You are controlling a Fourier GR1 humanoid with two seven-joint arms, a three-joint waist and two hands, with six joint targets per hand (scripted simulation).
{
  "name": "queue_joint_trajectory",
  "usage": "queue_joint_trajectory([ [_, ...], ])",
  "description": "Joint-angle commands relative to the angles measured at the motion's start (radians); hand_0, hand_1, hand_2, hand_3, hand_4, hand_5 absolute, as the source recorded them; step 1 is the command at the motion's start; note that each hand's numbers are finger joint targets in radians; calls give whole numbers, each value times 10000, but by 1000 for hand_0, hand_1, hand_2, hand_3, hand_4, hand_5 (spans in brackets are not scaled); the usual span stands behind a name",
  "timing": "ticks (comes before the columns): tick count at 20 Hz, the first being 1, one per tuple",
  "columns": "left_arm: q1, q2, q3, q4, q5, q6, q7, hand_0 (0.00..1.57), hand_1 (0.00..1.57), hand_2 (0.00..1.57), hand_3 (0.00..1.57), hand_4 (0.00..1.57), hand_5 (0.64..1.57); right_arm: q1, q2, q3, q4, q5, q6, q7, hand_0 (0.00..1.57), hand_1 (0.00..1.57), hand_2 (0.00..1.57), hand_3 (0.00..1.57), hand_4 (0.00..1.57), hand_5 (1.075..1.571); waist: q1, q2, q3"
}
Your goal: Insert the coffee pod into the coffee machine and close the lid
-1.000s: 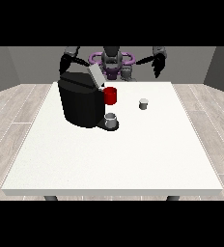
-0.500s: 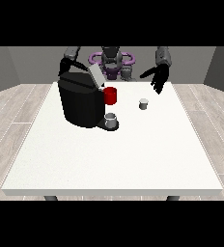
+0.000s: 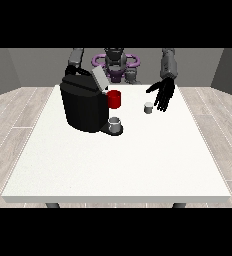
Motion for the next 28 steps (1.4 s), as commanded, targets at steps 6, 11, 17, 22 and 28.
queue_joint_trajectory([
  [6, -921, -747, -496, 1066, -1572, 1462, -552, 760, 760, 877, 622, 0, 1571, -1208, -218, -843, 1493, -462, 6, -479, 0, 0, 0, 0, 0, 1571, 426, 482, 4],
  [11, -1005, -852, -938, 1646, -2669, 2438, -1095, 1071, 1071, 1107, 914, 448, 1571, -1101, -13, -341, 1506, -66, -59, -247, 0, 0, 0, 0, 0, 1571, 285, 272, 0],
  [17, -1523, -601, -1299, 2560, -3612, 2107, -794, 757, 757, 950, 811, 339, 1571, -942, -40, -151, 1830, -160, 186, -559, 0, 0, 0, 0, 0, 1571, 54, 113, 4],
  [22, -1581, -325, -1466, 3294, -4056, 1288, -598, 757, 757, 928, 769, 348, 1571, -678, 50, -279, 2049, -390, 177, -686, 0, 0, 0, 0, 0, 1571, 19, -123, 4],
  [28, -1940, -328, -1321, 3747, -4477, 1482, -1409, 870, 870, 1021, 921, 413, 1571, -775, -152, -850, 2830, -706, 284, -1375, 0, 0, 0, 0, 0, 1571, 269, 3, 3],
])
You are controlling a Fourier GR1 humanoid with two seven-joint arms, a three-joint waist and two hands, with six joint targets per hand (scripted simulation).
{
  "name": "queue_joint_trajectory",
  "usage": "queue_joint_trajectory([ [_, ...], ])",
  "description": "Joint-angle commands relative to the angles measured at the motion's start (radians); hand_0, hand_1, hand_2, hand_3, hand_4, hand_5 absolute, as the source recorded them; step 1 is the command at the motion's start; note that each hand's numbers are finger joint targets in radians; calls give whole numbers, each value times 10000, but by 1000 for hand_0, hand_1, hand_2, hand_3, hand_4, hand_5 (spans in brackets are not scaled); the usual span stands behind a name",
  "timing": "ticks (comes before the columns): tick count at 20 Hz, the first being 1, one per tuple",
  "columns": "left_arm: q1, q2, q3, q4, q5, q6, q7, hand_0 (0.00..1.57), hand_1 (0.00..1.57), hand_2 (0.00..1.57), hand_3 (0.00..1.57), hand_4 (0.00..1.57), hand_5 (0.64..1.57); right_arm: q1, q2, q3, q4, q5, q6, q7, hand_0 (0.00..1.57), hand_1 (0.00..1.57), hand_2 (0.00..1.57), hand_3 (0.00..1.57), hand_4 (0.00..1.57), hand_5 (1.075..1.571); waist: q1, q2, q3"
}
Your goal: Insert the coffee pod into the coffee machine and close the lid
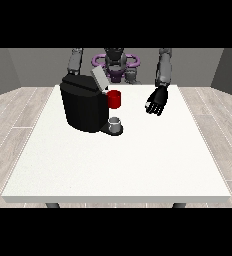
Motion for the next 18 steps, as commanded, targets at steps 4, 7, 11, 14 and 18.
queue_joint_trajectory([
  [4, -503, -157, 277, 656, -287, 12, -548, 1149, 1149, 1257, 1162, 466, 1571, 6, 63, 244, 185, 755, -661, 472, 0, 0, 0, 0, 0, 1571, 9, -359, -9],
  [7, -686, -545, 378, 27, 42, -227, -620, 1369, 1369, 1368, 1298, 482, 1571, -86, -299, -474, 1105, 446, -634, -141, 0, 0, 0, 0, 0, 1571, 504, -449, -3],
  [11, -962, -645, 956, 337, 577, -581, -1018, 1449, 1449, 1434, 1357, 517, 1571, -175, -46, -147, 829, 641, -752, 194, 0, 0, 0, 0, 0, 1571, 309, -557, -6],
  [14, -1206, -501, 962, 376, 647, -1643, -766, 1413, 1413, 1400, 1314, 515, 1571, 102, -189, 84, 821, 897, -603, 678, 0, 0, 0, 0, 0, 1571, 261, -1143, -6],
  [18, -1710, -1069, 761, -96, 661, -2435, -4, 1402, 1402, 1390, 1329, 542, 1571, 262, 88, 101, 1153, 834, -720, 322, 0, 0, 0, 0, 0, 1571, 291, -1748, -4],
])
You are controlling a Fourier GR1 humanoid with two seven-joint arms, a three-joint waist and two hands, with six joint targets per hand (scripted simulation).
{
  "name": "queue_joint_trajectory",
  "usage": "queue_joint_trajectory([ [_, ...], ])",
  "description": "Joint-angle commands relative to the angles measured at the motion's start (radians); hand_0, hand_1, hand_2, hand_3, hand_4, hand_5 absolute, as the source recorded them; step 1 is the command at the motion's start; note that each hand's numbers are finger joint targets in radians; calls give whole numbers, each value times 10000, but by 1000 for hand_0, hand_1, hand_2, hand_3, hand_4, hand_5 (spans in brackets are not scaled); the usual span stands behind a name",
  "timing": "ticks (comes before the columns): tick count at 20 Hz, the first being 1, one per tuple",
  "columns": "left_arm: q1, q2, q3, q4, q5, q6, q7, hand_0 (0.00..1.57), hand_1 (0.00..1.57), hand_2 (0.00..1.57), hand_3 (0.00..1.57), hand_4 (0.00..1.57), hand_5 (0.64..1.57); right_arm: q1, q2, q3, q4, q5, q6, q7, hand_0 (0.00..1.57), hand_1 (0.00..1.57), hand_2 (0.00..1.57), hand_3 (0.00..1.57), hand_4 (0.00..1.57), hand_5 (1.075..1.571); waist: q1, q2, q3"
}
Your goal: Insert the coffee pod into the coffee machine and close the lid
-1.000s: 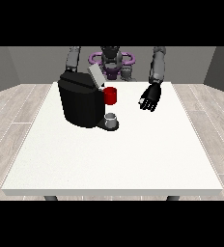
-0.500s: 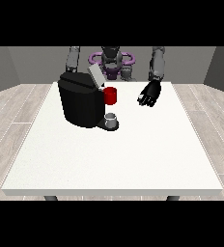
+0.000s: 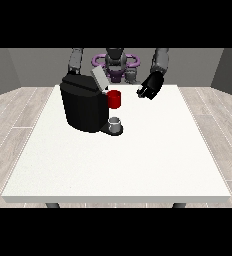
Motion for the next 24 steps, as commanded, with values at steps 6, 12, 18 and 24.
queue_joint_trajectory([
  [6, -1009, 437, 477, -215, 275, -1648, 260, 1403, 1403, 1396, 1341, 598, 1571, 194, 9, 69, -303, -220, 384, 65, 0, 0, 0, 0, 0, 1571, -362, -475, -1],
  [12, -1944, 302, 771, -611, 473, -2167, 660, 1416, 1416, 1421, 1378, 537, 1571, -281, -245, -289, -195, -510, 517, -189, 0, 0, 0, 0, 0, 1571, -410, -357, 0],
  [18, -3449, 418, 1647, -381, 869, -2247, 1859, 1202, 1202, 1240, 1256, 491, 1571, -573, -151, -272, -313, -434, 336, -544, 0, 0, 0, 0, 0, 1571, -975, 262, 3],
  [24, -3691, 591, 1473, -266, 619, -2167, 1510, 1155, 1155, 1247, 1266, 484, 1571, -1023, -401, -362, -808, -350, 303, 49, 0, 0, 0, 0, 0, 1571, -1258, 666, 1],
])
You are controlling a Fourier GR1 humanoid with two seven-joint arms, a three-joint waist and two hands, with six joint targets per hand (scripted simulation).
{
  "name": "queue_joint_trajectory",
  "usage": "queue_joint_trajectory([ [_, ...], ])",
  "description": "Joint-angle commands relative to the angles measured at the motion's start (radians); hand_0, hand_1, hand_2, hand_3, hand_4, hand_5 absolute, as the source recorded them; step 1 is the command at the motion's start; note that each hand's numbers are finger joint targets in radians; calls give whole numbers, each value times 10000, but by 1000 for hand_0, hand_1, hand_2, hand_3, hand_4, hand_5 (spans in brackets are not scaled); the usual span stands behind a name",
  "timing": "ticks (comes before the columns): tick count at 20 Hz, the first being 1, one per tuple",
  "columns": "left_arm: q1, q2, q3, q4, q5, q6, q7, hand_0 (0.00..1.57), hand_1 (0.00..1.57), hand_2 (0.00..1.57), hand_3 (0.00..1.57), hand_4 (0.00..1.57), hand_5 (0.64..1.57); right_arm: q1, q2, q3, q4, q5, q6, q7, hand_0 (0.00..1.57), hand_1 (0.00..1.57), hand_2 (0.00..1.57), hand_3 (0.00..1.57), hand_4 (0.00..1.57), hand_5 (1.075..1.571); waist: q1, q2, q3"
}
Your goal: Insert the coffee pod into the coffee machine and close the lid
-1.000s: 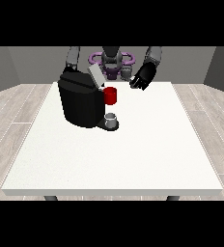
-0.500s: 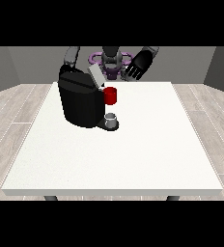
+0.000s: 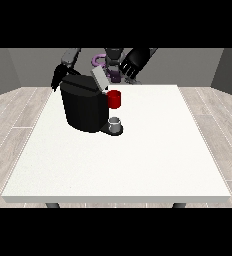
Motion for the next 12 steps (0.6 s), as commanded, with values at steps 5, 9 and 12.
queue_joint_trajectory([
  [5, -1352, 734, 446, 359, 81, -313, 6, 1225, 1225, 1284, 1233, 478, 1571, -820, -97, -212, -197, -79, -85, 194, 0, 0, 0, 0, 0, 1571, -410, 1130, 1],
  [9, -1296, 421, 393, 575, -166, 268, 418, 1258, 1258, 1299, 1245, 494, 1571, -606, -55, -78, -395, -34, -45, 109, 0, 0, 0, 0, 60, 1571, -796, 1178, 1],
  [12, -1448, 678, 269, 641, -314, 176, 19, 1207, 1207, 1280, 1238, 475, 1571, -997, 127, -106, -427, 170, -548, 208, 0, 0, 0, 0, 100, 1571, -596, 1532, 1],
])
